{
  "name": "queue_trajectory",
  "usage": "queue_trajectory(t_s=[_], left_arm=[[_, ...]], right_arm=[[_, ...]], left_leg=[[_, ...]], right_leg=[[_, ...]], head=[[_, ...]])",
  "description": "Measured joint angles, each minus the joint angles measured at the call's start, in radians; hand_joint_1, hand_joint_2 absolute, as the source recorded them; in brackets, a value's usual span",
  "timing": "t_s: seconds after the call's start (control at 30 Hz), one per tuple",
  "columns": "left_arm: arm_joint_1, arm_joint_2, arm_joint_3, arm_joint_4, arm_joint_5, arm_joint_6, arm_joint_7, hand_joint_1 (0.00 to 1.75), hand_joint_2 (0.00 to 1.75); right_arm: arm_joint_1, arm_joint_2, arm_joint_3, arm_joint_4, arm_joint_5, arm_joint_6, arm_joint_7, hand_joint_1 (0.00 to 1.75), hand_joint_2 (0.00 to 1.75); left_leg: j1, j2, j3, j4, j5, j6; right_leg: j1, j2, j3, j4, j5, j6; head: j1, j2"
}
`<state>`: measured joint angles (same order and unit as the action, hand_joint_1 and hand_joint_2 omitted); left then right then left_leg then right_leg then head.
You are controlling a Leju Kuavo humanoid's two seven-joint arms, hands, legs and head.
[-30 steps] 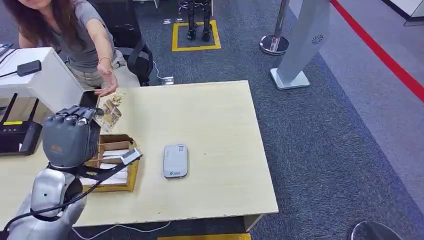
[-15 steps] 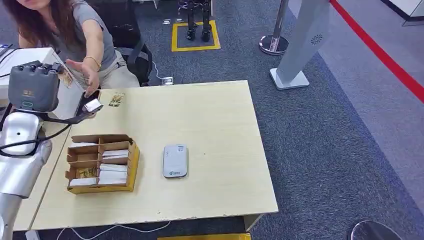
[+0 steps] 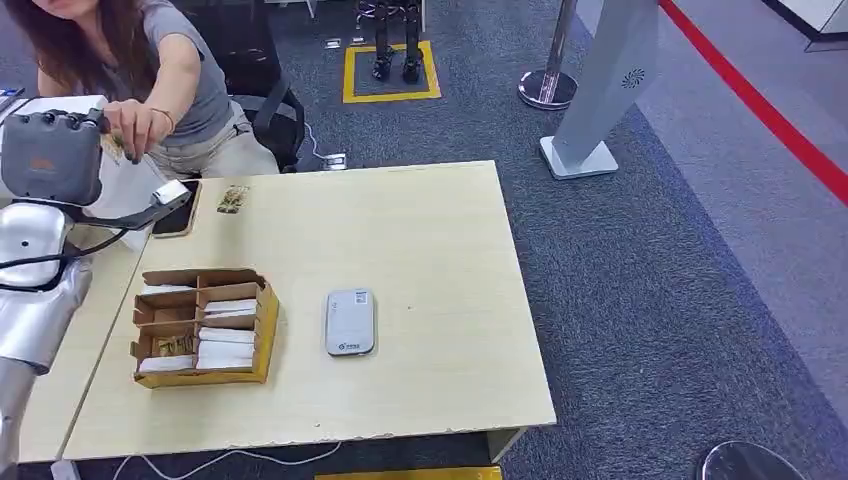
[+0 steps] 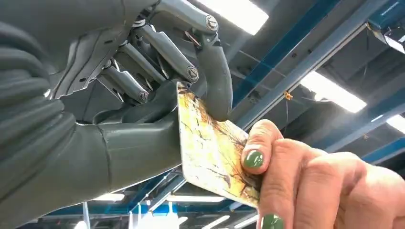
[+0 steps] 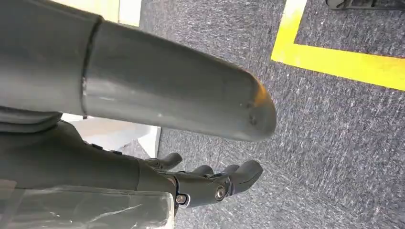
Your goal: Pass the card to the sensor for recognition and then transmit it.
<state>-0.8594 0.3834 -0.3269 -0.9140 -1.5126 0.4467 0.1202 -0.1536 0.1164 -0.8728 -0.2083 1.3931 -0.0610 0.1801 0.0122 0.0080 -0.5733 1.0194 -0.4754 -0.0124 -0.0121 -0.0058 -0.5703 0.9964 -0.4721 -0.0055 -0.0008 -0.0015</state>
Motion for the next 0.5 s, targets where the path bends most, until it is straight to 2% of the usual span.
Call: queue_trajectory(t_s=[0.07, 0.1, 0.13, 0.23, 0.5], left_arm=[[-0.001, -0.002, 0.000, 0.005, 0.000, 0.000, 0.000, 1.75, 1.75], [-0.001, -0.003, 0.000, 0.007, 0.000, 0.000, 0.000, 1.47, 1.75], [-0.002, -0.005, 0.000, 0.010, 0.000, 0.001, 0.000, 0.02, 1.75], [-0.001, -0.006, 0.000, 0.014, -0.001, 0.008, 0.002, 0.00, 1.75], [0.035, -0.005, 0.000, -0.015, -0.006, 0.082, 0.024, 0.00, 1.75]], right_arm=[[0.000, 0.000, 0.000, 0.000, 0.000, 0.000, 0.000, 0.00, 0.00], [0.000, 0.000, 0.000, 0.000, 0.000, 0.000, 0.000, 0.00, 0.00], [0.000, 0.000, 0.000, 0.000, 0.000, 0.000, 0.000, 0.00, 0.00], [0.000, 0.000, 0.000, 0.000, 0.000, 0.000, 0.003, 0.00, 0.00], [0.005, 0.000, 0.000, 0.000, -0.007, -0.004, 0.005, 0.00, 0.00]], left_leg=[[0.000, 0.000, 0.000, 0.000, 0.000, 0.000], [0.000, 0.000, 0.000, 0.000, 0.000, 0.000], [0.000, 0.000, 0.000, 0.000, 0.000, 0.000], [0.000, 0.000, 0.000, 0.000, 0.000, 0.000], [0.000, 0.000, 0.000, 0.000, 0.000, 0.000]], right_leg=[[0.000, 0.000, 0.000, 0.000, 0.000, 0.000], [0.000, 0.000, 0.000, 0.000, 0.000, 0.000], [0.000, 0.000, 0.000, 0.000, 0.000, 0.000], [0.000, 0.000, 0.000, 0.000, 0.000, 0.000], [0.000, 0.000, 0.000, 0.000, 0.000, 0.000]], head=[[0.000, 0.000], [0.000, 0.000], [0.000, 0.000], [0.000, 0.000], [0.000, 0.000]])
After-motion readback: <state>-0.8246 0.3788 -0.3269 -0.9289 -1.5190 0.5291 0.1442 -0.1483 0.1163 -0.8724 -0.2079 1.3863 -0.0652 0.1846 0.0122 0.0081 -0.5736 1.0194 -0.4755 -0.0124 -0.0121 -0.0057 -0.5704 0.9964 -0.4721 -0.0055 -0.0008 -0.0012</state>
